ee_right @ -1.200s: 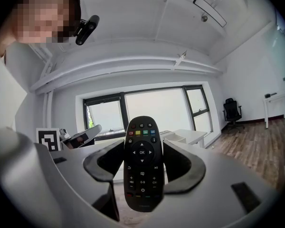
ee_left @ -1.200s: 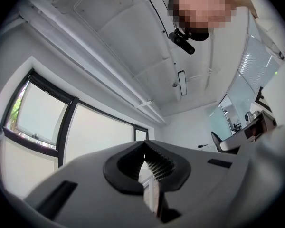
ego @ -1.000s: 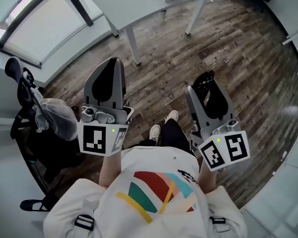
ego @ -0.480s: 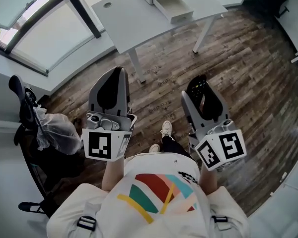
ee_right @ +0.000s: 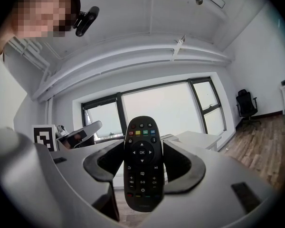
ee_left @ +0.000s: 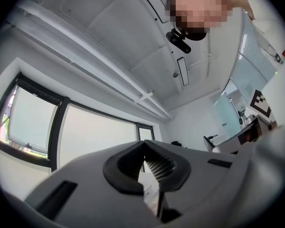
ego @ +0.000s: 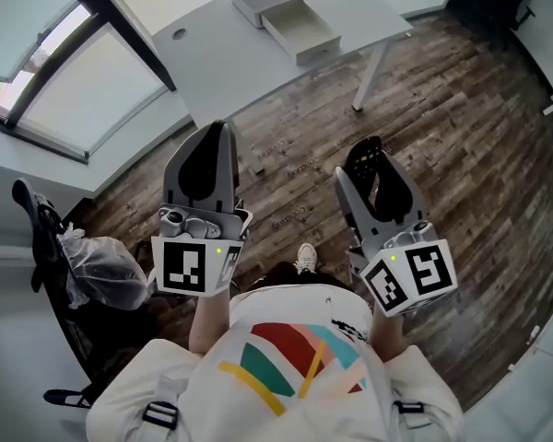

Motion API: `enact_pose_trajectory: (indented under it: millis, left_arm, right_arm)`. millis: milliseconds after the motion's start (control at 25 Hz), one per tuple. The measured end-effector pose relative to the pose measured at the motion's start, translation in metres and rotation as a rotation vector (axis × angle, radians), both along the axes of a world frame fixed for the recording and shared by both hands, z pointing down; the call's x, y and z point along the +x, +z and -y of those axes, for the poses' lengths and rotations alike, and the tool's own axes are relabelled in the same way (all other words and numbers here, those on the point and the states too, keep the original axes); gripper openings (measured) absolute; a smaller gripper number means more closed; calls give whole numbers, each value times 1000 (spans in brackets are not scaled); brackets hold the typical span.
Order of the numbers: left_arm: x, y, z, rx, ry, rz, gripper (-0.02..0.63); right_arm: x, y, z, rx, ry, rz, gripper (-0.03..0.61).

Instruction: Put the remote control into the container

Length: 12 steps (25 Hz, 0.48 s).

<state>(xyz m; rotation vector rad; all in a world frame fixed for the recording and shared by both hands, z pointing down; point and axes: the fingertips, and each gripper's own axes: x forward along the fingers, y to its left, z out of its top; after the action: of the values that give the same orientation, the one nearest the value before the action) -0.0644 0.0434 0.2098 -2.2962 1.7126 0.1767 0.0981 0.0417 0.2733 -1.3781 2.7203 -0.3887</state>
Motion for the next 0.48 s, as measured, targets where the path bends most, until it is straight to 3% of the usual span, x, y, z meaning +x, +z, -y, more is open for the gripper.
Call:
enact_pose_trajectory:
  millis: [200, 480]
  left_arm:
    - [5, 5, 13, -10, -32, 32, 8]
    - [-2, 15, 46, -14, -40, 3, 8]
  right_arm:
    - [8, 6, 18, -14, -7, 6, 256]
    - [8, 15, 49, -25, -8, -12, 256]
